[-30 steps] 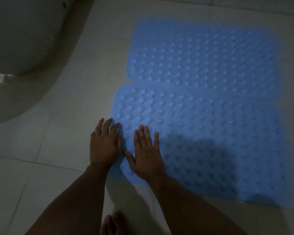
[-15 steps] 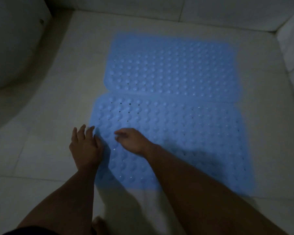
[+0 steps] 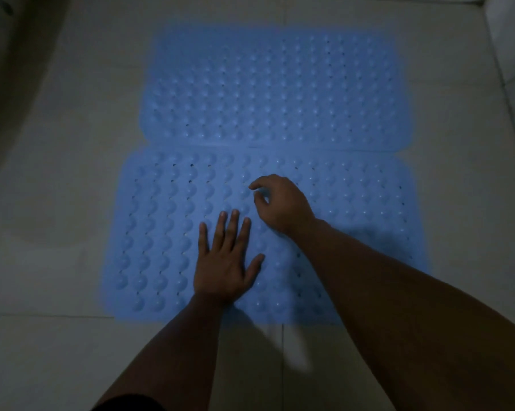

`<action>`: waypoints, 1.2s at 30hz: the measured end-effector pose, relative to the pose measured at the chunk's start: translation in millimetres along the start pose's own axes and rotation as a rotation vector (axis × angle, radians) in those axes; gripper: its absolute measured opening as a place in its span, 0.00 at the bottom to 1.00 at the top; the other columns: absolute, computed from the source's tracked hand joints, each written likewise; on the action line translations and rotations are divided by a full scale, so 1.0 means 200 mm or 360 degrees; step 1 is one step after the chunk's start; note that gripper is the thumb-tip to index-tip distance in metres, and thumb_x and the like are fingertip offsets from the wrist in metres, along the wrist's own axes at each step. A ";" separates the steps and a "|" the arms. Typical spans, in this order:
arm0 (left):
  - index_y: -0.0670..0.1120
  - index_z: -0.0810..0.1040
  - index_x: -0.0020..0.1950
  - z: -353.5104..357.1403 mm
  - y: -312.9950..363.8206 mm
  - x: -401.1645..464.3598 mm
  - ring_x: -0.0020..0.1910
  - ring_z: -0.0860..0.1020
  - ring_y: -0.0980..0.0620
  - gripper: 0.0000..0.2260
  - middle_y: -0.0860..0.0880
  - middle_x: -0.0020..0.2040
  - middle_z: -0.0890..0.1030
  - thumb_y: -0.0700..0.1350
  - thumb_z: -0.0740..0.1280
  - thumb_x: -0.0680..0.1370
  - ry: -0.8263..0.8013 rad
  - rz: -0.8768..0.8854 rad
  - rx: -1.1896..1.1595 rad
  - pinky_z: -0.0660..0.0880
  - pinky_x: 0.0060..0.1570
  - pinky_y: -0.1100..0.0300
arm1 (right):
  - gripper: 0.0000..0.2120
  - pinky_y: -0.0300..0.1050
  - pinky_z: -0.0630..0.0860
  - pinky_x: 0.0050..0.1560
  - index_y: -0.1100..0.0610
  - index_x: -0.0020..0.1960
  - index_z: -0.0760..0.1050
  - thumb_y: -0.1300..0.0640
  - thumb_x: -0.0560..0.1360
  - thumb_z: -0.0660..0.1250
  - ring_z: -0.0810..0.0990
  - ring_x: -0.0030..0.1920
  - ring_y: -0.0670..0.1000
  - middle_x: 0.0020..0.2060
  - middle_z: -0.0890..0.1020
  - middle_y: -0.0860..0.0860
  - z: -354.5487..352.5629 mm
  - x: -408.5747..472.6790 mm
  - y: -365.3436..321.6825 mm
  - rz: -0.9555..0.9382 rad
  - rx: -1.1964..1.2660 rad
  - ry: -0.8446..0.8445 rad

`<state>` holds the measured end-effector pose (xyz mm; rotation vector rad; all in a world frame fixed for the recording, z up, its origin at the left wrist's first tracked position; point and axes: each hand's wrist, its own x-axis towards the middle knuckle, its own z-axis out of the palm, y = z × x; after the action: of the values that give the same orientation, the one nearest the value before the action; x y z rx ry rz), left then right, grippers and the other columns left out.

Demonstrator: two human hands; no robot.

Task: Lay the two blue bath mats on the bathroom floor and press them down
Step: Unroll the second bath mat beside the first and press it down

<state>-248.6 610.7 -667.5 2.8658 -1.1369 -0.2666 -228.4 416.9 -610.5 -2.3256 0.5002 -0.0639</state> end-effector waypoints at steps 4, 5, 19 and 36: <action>0.48 0.51 0.84 -0.02 0.02 0.01 0.83 0.46 0.44 0.37 0.46 0.85 0.49 0.67 0.53 0.81 0.0047 -0.0010 -0.0005 0.48 0.77 0.33 | 0.11 0.54 0.78 0.54 0.52 0.54 0.81 0.54 0.75 0.63 0.80 0.54 0.55 0.50 0.83 0.49 0.03 0.03 0.04 -0.0092 -0.0041 0.0202; 0.48 0.52 0.84 -0.01 0.02 0.01 0.83 0.47 0.44 0.38 0.45 0.84 0.50 0.67 0.54 0.81 0.0066 -0.0008 -0.0004 0.48 0.77 0.32 | 0.11 0.53 0.78 0.54 0.52 0.54 0.81 0.55 0.75 0.64 0.79 0.54 0.54 0.51 0.83 0.48 0.03 0.03 0.03 -0.0102 -0.0040 0.0183; 0.48 0.81 0.60 -0.16 0.04 0.15 0.65 0.74 0.39 0.18 0.44 0.62 0.80 0.52 0.56 0.81 0.0265 -0.0318 -0.0186 0.68 0.63 0.42 | 0.12 0.56 0.74 0.59 0.51 0.58 0.80 0.53 0.76 0.63 0.78 0.58 0.58 0.55 0.82 0.52 -0.12 -0.29 0.11 0.0127 -0.0282 -0.0029; 0.48 0.73 0.74 -0.14 0.00 0.23 0.80 0.61 0.41 0.20 0.45 0.75 0.72 0.52 0.60 0.83 0.0393 -0.0048 -0.0089 0.62 0.72 0.41 | 0.35 0.63 0.50 0.78 0.59 0.82 0.52 0.37 0.83 0.48 0.42 0.82 0.55 0.82 0.49 0.56 0.19 -0.62 0.25 0.0094 -0.0813 -0.0006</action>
<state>-210.7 577.8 -646.8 2.7715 -1.0240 0.0532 -353.0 455.6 -660.2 -2.8033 0.6407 0.1094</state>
